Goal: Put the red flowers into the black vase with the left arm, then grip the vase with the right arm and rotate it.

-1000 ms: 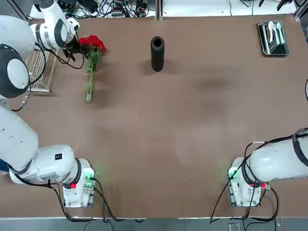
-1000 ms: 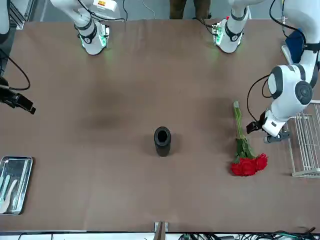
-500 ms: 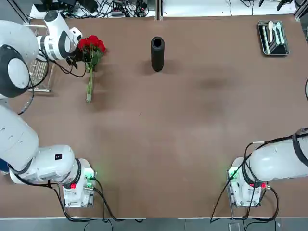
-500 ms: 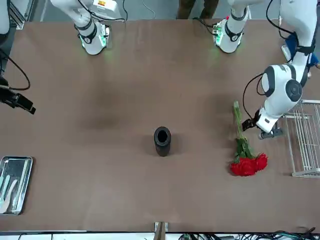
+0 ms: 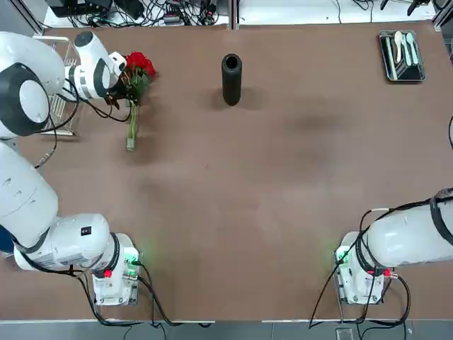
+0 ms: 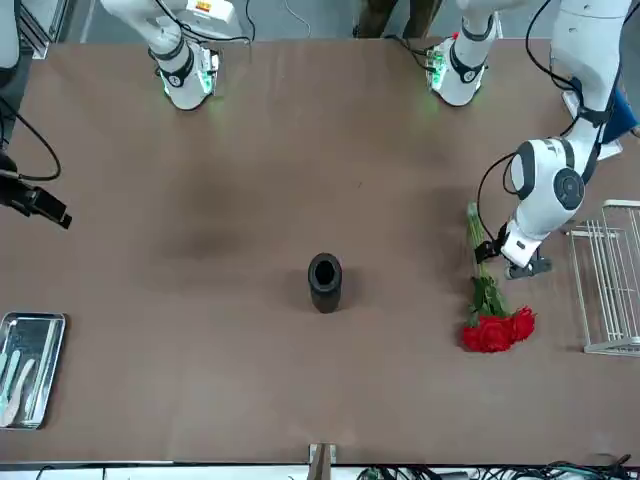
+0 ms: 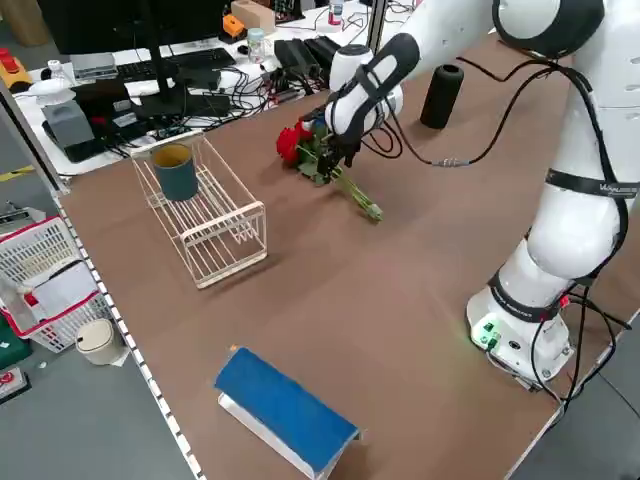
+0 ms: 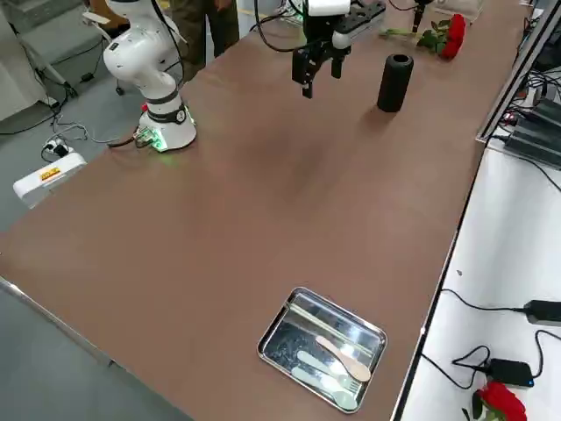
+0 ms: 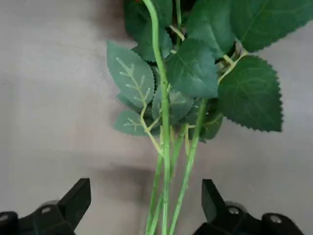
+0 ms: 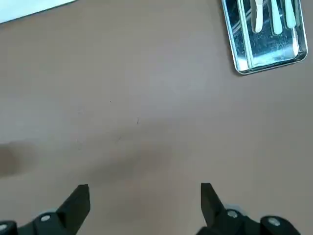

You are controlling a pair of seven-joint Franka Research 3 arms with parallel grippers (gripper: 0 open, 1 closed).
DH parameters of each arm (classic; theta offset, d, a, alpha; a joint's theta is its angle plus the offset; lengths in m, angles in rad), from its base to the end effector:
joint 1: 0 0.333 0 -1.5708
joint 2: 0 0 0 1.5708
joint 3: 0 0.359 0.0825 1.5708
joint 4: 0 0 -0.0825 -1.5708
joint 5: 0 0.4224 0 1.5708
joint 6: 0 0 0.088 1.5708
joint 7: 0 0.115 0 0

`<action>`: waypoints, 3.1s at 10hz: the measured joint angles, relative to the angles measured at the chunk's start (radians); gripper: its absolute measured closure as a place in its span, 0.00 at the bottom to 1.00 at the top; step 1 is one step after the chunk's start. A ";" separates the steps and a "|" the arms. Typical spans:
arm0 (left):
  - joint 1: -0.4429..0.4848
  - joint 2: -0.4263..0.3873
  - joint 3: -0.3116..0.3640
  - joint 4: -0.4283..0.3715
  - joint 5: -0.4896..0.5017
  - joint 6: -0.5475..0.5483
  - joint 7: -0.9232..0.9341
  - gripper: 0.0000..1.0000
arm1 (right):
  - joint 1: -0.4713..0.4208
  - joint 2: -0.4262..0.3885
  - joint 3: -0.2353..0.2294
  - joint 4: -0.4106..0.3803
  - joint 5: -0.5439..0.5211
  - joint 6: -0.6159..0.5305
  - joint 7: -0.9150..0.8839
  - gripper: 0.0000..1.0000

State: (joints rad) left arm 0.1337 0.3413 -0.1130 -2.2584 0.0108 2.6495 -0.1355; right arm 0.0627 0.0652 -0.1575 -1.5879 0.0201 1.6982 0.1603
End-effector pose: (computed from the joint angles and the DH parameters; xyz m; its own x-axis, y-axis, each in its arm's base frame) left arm 0.5802 0.0111 0.2151 0.9869 0.1544 0.0473 0.1526 -0.9875 0.0389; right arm 0.6240 -0.0541 0.6229 0.9662 -0.2539 0.0437 -0.2534 -0.9672 -0.0170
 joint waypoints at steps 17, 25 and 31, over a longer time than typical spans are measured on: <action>-0.026 0.015 -0.018 0.075 0.000 0.001 -0.099 0.93 | 0.000 0.002 0.000 -0.003 0.000 0.006 0.000 0.00; -0.045 -0.227 -0.232 0.428 0.188 -0.534 -0.781 0.93 | 0.000 0.002 0.000 -0.003 0.000 0.007 0.000 0.00; -0.204 -0.199 -0.391 0.511 0.714 -0.540 -1.552 0.93 | -0.001 0.002 0.000 -0.003 0.000 0.008 0.000 0.00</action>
State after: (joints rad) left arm -0.0699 0.1424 -0.5041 -1.7474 0.7244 2.1093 -1.6871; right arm 0.0617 0.0673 -0.1578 -1.5913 0.0201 1.7059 0.1606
